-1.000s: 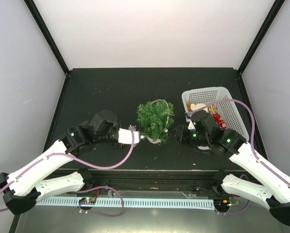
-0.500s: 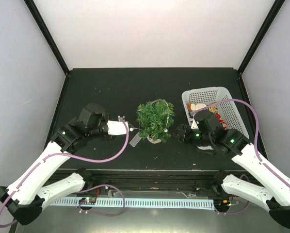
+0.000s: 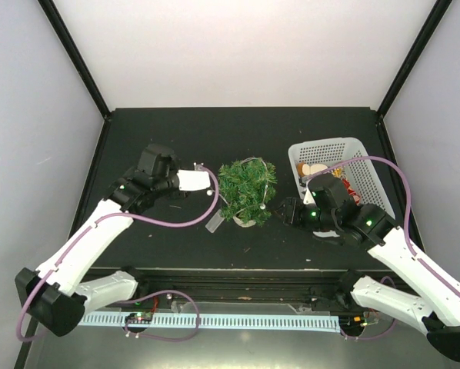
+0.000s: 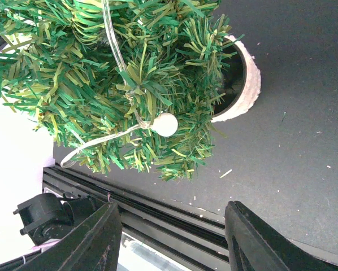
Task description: Decorate the small christmas tree
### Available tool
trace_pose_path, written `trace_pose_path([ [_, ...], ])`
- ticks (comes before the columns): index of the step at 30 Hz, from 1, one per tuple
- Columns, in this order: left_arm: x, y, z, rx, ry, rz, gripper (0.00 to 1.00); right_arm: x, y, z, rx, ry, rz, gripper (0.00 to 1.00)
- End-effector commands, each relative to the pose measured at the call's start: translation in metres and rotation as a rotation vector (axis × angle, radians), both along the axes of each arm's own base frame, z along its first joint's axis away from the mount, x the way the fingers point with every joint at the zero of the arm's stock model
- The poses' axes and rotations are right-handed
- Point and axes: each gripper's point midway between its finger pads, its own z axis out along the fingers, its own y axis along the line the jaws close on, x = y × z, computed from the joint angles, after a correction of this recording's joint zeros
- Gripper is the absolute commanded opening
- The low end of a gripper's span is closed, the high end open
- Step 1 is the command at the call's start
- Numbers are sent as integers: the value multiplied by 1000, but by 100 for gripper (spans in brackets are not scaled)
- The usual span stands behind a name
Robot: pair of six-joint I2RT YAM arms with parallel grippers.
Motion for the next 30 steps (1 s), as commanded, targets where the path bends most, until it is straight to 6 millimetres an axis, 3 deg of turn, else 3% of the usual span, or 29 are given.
trace_pose_path([
  [1, 32, -9, 41, -43, -170, 2, 2, 0, -1, 14, 22, -28, 5, 52],
  [11, 81, -29, 48, -75, -234, 42, 2, -4, -6, 20, 23, -30, -3, 52],
  [15, 96, -38, 37, -73, -222, 39, 2, -5, -9, 22, 21, -32, -11, 52],
  [25, 104, -57, 24, -144, -156, 14, 2, -1, -8, 33, 22, -57, -14, 53],
  [30, 108, -69, 25, -208, -108, 5, 1, 0, -5, 29, 20, -42, -10, 53],
])
